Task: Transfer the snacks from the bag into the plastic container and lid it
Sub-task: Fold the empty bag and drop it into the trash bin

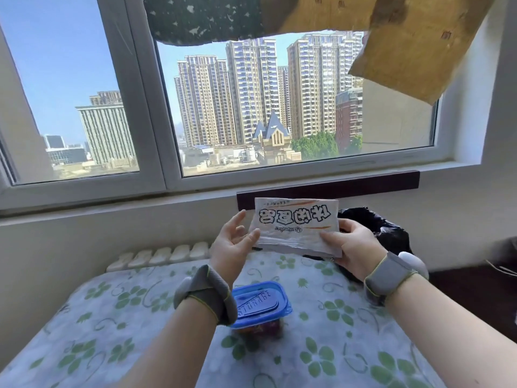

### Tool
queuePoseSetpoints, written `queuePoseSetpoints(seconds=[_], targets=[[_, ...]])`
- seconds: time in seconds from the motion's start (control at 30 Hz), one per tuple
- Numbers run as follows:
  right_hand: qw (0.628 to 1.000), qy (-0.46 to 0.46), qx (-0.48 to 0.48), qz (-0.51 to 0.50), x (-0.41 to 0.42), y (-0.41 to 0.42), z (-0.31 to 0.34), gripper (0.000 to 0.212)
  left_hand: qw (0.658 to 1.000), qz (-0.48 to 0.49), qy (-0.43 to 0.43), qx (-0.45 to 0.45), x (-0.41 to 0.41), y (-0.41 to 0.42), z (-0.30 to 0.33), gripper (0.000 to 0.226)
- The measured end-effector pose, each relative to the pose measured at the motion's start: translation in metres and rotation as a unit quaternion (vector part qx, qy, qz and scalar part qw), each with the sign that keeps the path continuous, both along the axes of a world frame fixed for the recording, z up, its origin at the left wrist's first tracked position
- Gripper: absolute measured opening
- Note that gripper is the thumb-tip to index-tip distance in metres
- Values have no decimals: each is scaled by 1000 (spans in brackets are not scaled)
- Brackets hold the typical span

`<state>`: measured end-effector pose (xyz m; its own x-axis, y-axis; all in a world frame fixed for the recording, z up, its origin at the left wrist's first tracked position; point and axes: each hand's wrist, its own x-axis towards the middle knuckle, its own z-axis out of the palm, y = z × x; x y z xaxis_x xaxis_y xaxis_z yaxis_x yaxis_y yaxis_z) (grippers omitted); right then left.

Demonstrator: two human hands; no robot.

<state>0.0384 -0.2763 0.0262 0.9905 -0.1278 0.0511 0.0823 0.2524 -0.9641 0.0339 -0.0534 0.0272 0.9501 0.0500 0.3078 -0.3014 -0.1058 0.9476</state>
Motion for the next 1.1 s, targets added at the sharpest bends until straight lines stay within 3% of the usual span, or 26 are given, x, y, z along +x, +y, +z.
queuePoseSetpoints(seconds=[0.1,0.23,0.3,0.5,0.67,0.83,1.1], targets=[[999,-7,-1,-53,7,-18,6,38,999,19,-15,43,6,-18,-5,64],[991,-29,-6,-133,19,-39,11,35,996,2,0,88,18,-48,-10,63],[984,-38,-34,-168,24,-50,13,27,993,-12,-6,115,23,-65,-11,59],[958,-57,-153,-236,32,-74,18,28,973,-50,-40,220,34,-113,-12,54],[907,-104,-304,-273,35,-79,23,21,926,-66,-79,362,41,-143,-12,55],[849,-134,-424,-287,31,-82,29,33,870,-60,-92,480,52,-157,-19,61],[763,-96,-585,-258,43,-89,22,31,831,-17,-140,538,59,-166,-30,36]])
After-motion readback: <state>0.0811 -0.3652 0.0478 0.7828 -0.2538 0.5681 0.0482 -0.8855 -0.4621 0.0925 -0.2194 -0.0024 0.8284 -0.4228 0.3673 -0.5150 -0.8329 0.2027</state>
